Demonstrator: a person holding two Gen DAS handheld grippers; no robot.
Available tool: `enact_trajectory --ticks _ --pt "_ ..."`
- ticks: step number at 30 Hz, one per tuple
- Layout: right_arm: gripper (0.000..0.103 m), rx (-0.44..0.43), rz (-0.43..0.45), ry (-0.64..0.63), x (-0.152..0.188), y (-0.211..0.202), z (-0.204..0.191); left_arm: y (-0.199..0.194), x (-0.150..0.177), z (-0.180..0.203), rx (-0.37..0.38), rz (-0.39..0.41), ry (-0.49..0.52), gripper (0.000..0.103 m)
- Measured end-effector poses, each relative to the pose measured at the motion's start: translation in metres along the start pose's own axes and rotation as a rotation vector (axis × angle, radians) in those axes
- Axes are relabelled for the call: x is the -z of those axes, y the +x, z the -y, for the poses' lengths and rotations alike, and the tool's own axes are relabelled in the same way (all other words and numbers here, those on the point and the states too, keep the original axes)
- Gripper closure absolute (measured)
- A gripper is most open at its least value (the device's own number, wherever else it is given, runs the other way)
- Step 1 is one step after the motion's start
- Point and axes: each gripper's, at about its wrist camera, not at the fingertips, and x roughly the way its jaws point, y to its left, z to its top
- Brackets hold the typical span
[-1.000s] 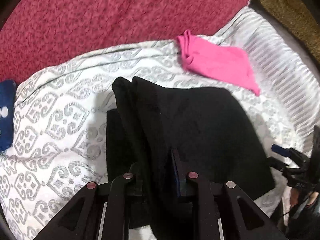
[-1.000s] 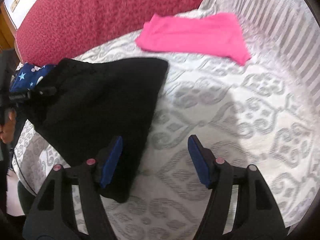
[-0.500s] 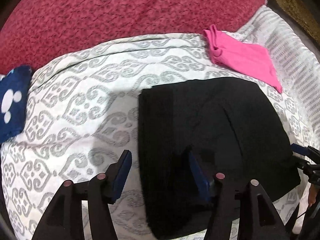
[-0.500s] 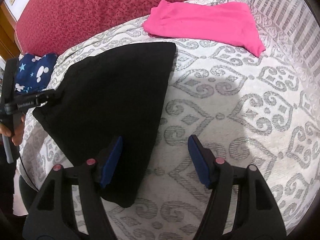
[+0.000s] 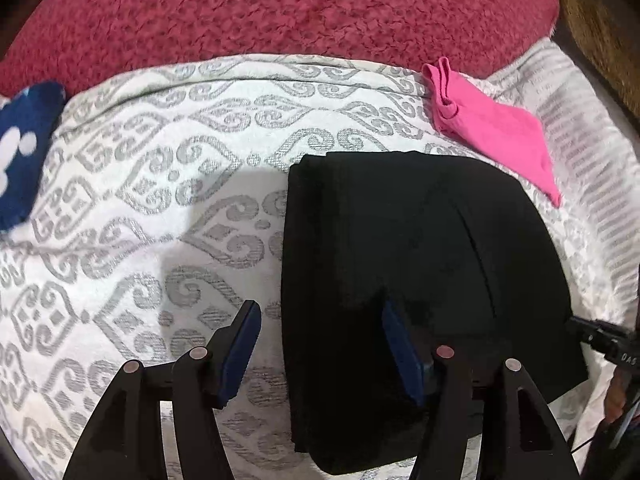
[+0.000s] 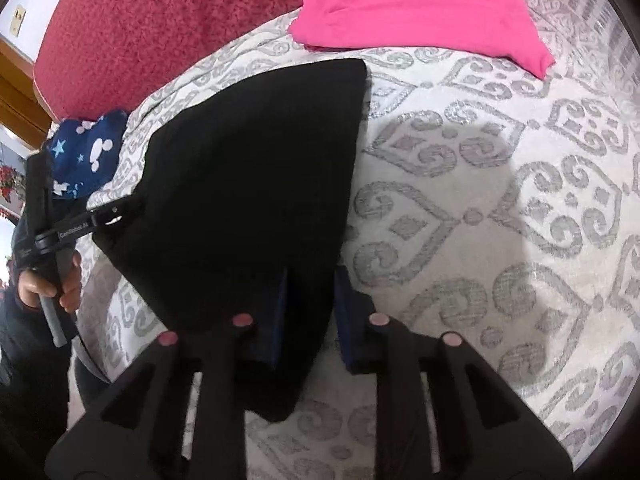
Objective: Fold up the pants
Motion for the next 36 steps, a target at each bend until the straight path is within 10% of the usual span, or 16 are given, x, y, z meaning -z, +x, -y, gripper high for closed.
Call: enact_trajectory --ticks 10,14,19,21,24,36 --pt "0.092 0.014 -0.042 0.031 0.015 -0.014 0.006 -0.002 0.005 0.001 -0.008 0.025 0.013 0.041" --pt "0.052 0.009 -0.032 0.091 0.013 -0.017 0.013 -0.001 0.006 0.003 -0.028 0.026 0.004 0.039" --pt "0.048 -0.019 -0.02 0.107 0.008 -0.011 0.011 -0.001 0.005 0.007 -0.038 0.018 0.014 0.039" --pt "0.077 0.002 -0.025 0.057 0.01 -0.009 0.003 0.0 0.004 0.005 -0.032 0.015 0.013 0.039" --pt "0.091 0.009 -0.046 0.002 0.015 -0.008 -0.009 0.0 0.005 0.005 -0.032 0.014 0.012 0.039" --pt "0.093 0.047 -0.046 -0.026 0.021 -0.016 -0.013 -0.001 0.005 0.008 -0.044 0.022 0.04 0.039"
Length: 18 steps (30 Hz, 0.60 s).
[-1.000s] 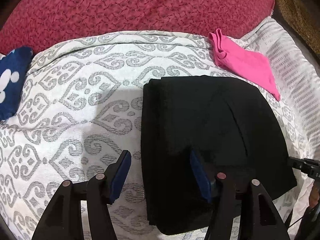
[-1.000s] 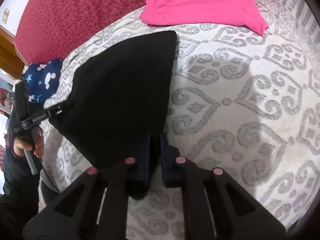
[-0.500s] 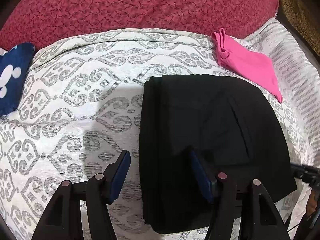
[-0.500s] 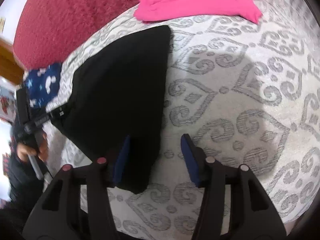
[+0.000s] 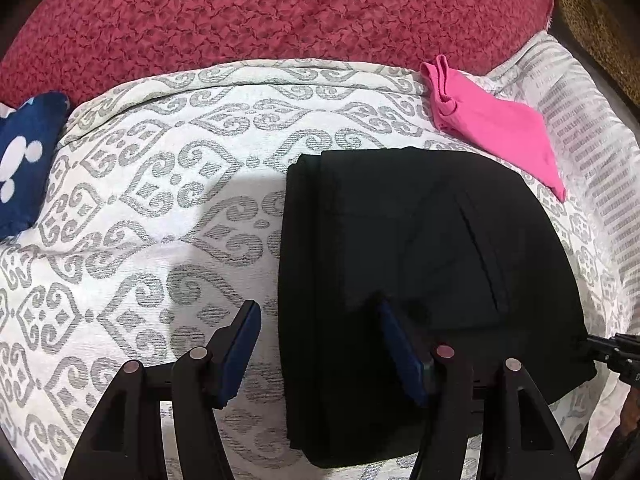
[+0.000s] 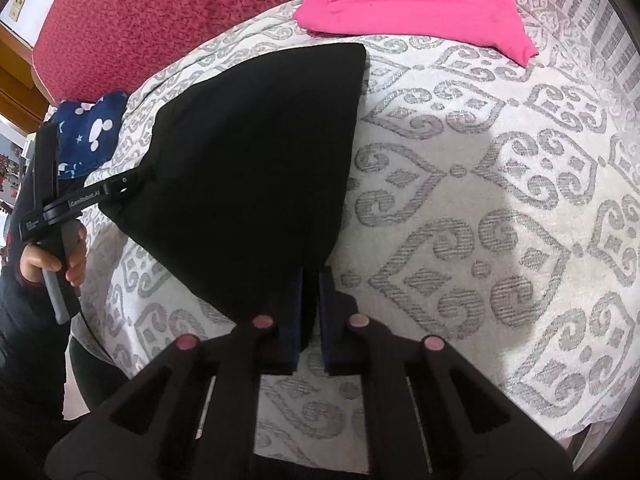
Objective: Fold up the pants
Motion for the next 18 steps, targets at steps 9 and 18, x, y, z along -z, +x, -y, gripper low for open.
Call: enact_trajectory --ticks 9,18 --pt "0.076 -0.059 0.065 0.123 -0.026 -0.007 0.031 -0.003 -0.002 0.0 0.071 -0.011 0.016 0.039" --pt "0.055 -0.173 0.101 0.193 -0.107 0.026 0.051 0.007 -0.007 0.003 0.092 -0.031 0.03 0.033"
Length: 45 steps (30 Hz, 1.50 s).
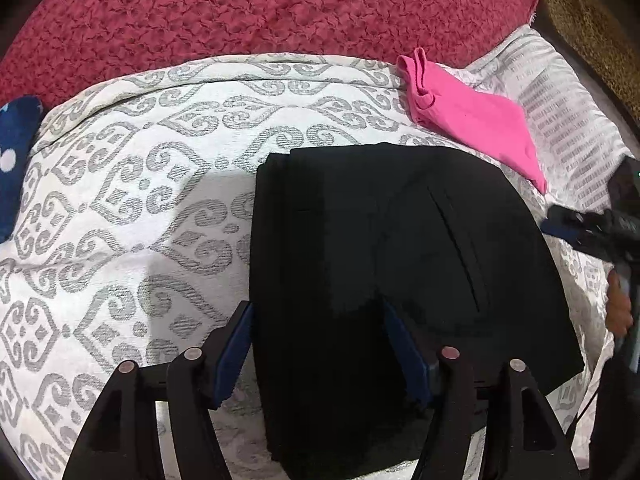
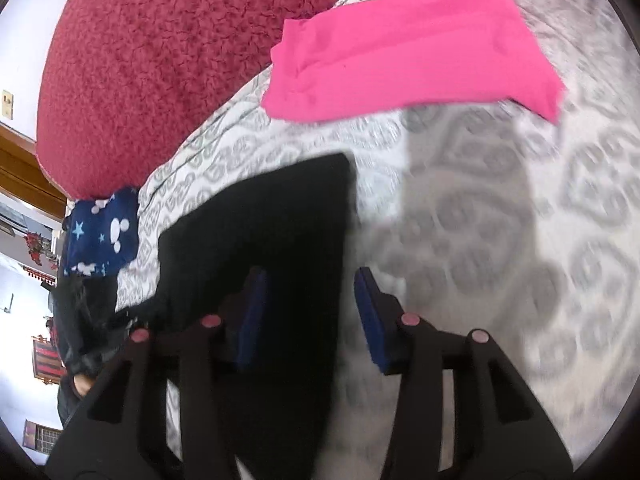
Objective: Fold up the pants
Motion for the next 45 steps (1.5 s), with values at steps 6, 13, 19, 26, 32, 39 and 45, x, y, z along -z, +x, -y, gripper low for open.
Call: enact_trajectory --ticks 6,13,19,26,32,39,45 --pt "0.033 -0.118 -0.102 0.078 -0.027 0.047 0.009 0.013 -0.01 -0.013 0.05 -0.014 -0.053 0.026" --pt "0.089 -0.011 -0.001 -0.029 -0.041 0.052 -0.009 0.018 -0.012 -0.014 0.063 0.013 -0.042 0.025" --pt "0.073 0.133 -0.004 -0.143 -0.033 0.06 -0.024 0.016 -0.011 -0.014 0.051 0.005 -0.048 0.025" --pt "0.053 0.031 -0.104 -0.067 -0.009 0.028 0.0 0.011 -0.01 -0.019 0.054 -0.021 -0.059 0.025" --pt "0.052 0.002 -0.164 -0.119 0.017 0.028 -0.006 0.02 -0.017 -0.026 0.112 -0.068 -0.111 0.025" --pt "0.05 -0.012 -0.154 -0.133 0.008 0.047 -0.017 0.024 -0.022 -0.019 0.121 -0.058 -0.075 0.033" --pt "0.069 0.007 -0.127 -0.124 0.007 0.047 -0.015 0.025 -0.022 -0.017 0.124 -0.042 -0.048 0.037"
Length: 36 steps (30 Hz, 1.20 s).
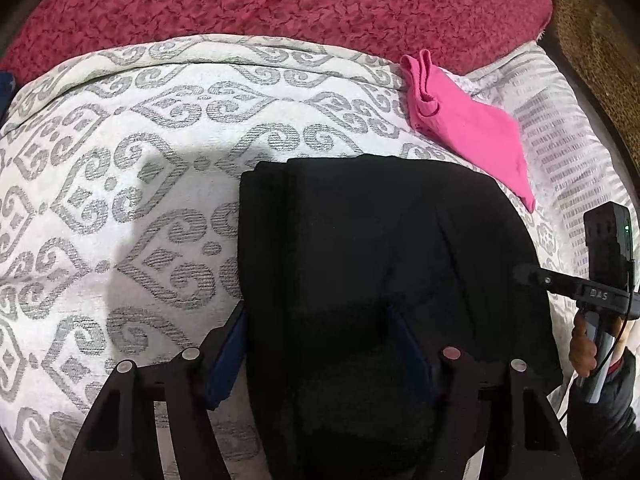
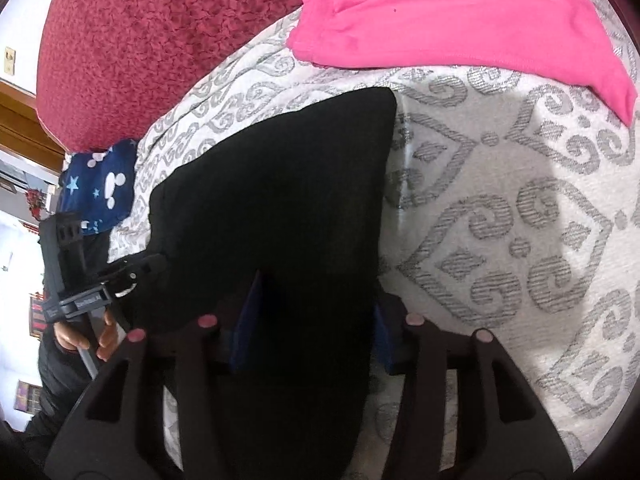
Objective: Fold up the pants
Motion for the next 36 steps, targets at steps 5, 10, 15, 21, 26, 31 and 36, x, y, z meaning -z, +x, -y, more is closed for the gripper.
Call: enact_trajectory --ticks 5,10,15,21,26,31,36 --pt "0.087 0.088 0.067 -0.092 0.008 -0.005 -0.019 -0.004 0.002 0.007 0.024 0.027 0.061 0.061" --pt "0.088 0.155 0.125 -0.155 0.012 -0.017 -0.041 -0.015 0.007 0.014 -0.002 0.097 0.095 0.073" --pt "0.089 0.176 0.175 -0.214 0.016 -0.035 -0.06 -0.03 0.01 0.034 -0.048 0.147 0.149 0.077" --pt "0.089 0.239 0.226 -0.277 0.019 -0.058 -0.077 -0.041 0.008 0.062 -0.042 0.167 0.191 0.079" --pt "0.089 0.275 0.272 -0.268 0.018 -0.085 -0.07 -0.049 -0.004 0.098 -0.029 0.195 0.234 0.079" --pt "0.089 0.353 0.336 -0.258 0.005 -0.122 -0.057 -0.055 -0.037 0.149 -0.034 0.242 0.319 0.079" --pt "0.089 0.388 0.421 -0.236 -0.022 -0.165 -0.039 -0.058 -0.074 0.199 -0.072 0.303 0.379 0.079"
